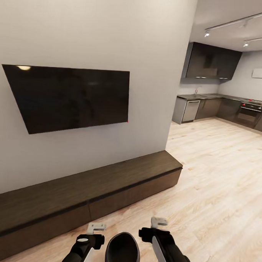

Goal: Place each of the two pumpkins and all three candles from the living room inside a cabinet in the living room (use any cabinet), then make sure every cabinet is closed, and position the cauldron so it is next to a table in the living room.

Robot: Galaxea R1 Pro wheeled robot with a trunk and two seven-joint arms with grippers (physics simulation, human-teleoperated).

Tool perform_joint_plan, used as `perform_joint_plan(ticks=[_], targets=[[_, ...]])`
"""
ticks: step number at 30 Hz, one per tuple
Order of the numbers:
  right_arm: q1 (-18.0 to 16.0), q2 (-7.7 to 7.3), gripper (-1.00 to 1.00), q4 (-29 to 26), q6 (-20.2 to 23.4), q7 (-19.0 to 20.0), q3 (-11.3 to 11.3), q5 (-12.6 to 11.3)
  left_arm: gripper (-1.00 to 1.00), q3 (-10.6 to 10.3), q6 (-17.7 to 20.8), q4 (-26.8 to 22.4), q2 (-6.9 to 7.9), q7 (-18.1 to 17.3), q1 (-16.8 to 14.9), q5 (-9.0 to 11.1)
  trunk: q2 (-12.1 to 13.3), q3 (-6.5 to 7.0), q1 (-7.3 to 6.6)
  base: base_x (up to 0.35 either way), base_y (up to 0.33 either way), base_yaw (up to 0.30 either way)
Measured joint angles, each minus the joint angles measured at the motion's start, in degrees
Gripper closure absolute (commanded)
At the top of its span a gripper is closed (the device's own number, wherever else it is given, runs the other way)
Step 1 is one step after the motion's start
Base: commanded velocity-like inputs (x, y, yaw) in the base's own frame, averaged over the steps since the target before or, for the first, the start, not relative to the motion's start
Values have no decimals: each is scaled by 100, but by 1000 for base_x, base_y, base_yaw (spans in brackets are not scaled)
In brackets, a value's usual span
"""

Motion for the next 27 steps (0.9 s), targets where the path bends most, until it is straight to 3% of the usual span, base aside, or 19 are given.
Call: perform_joint_plan(ticks=[3,8,17,22,27], targets=[[-384,0,-100,66,138,-248,84,-371,-100,-5,305,5,7,7,-61,178,0,1,0,0,0,0],[-920,0,-100,692,151,-464,404,-682,-100,10,797,174,27,0,-375,390,0,0,0,0,0,0],[-1068,0,-100,1099,135,-500,508,-898,-100,27,902,214,40,2,-451,650,0,0,0,0,0,0],[-1072,0,-100,1152,148,-501,515,-1077,-100,36,906,181,51,13,-455,687,0,0,0,0,0,0],[-1077,0,-100,1167,146,-501,521,-1118,-100,51,902,160,85,14,-455,698,-199,-90,109,0,0,0]])
